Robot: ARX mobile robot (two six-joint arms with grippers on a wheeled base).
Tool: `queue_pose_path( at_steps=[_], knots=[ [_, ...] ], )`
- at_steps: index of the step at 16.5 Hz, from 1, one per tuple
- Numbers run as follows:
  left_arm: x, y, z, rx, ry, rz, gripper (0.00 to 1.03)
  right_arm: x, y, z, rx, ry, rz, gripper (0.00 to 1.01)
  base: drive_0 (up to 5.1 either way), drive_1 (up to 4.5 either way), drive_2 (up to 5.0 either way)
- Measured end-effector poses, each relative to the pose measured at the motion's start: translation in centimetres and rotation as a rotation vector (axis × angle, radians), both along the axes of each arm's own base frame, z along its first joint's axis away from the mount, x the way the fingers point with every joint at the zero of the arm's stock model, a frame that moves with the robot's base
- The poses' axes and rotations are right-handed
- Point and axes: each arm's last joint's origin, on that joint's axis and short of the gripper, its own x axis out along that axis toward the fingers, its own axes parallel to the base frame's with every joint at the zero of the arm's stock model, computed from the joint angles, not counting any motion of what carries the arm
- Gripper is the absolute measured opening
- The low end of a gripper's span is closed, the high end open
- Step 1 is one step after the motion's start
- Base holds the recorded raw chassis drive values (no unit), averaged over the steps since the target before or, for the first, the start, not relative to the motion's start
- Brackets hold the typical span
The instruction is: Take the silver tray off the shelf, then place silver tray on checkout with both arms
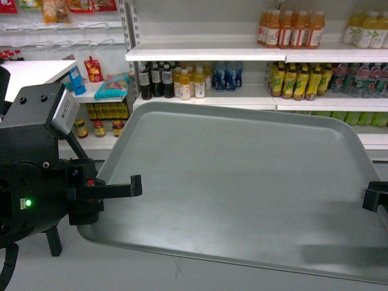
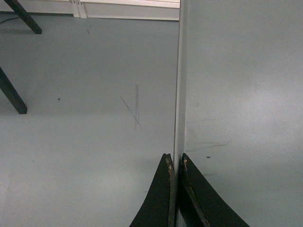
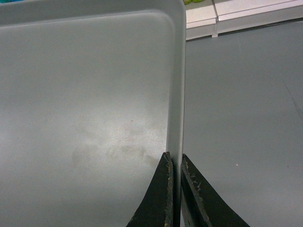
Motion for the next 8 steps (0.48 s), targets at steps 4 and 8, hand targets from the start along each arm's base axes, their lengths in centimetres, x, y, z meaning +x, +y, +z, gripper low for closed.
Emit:
queue_pose_path(
  at_steps=[4, 8],
  knots=[
    [-0.01, 0.0, -0.01, 0.001, 0.001, 0.001, 0.02, 0.0, 0.0, 0.0, 0.0, 0.0, 0.0, 0.03, -5.1, 2.36, 2.4],
    [-0.01, 0.02, -0.01, 0.001, 0.002, 0.001, 0.02, 0.01, 0.01, 0.01, 0.0, -0.001, 0.0, 0.03, -5.1, 2.36, 2.4]
  ],
)
